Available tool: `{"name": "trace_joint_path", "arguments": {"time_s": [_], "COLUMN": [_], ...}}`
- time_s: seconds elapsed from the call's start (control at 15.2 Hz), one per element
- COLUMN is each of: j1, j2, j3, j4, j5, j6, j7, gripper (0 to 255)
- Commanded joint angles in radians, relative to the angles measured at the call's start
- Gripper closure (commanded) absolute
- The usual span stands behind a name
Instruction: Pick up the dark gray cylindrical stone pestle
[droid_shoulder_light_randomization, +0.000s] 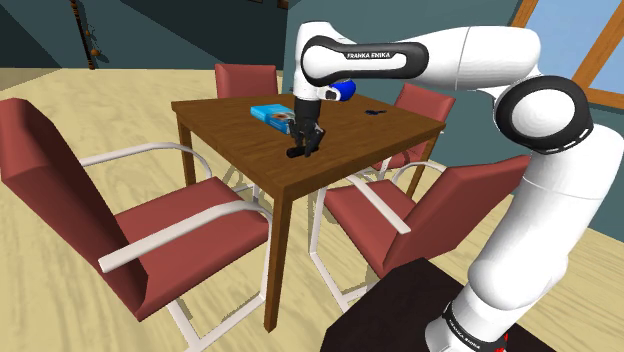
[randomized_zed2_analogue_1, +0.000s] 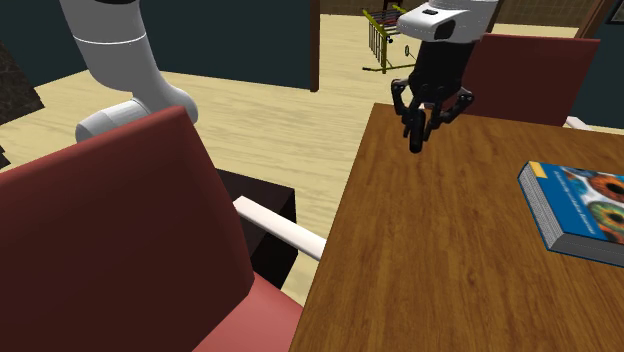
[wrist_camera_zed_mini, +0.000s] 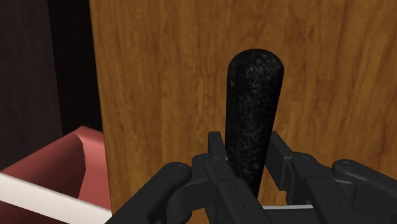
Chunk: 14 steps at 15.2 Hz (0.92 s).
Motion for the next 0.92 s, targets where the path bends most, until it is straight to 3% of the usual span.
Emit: {"name": "trace_joint_path", "arguments": {"time_s": [0.0, 0.86], "j1": [0.002, 0.017], "j2": [0.003, 0.032], "j3": [0.001, 0.006], "j4": [0.029, 0.215], "j5": [-0.001, -0.013], "j6": [-0.027, -0.188], "j7": [0.001, 0.006], "gripper": [255, 255]}}
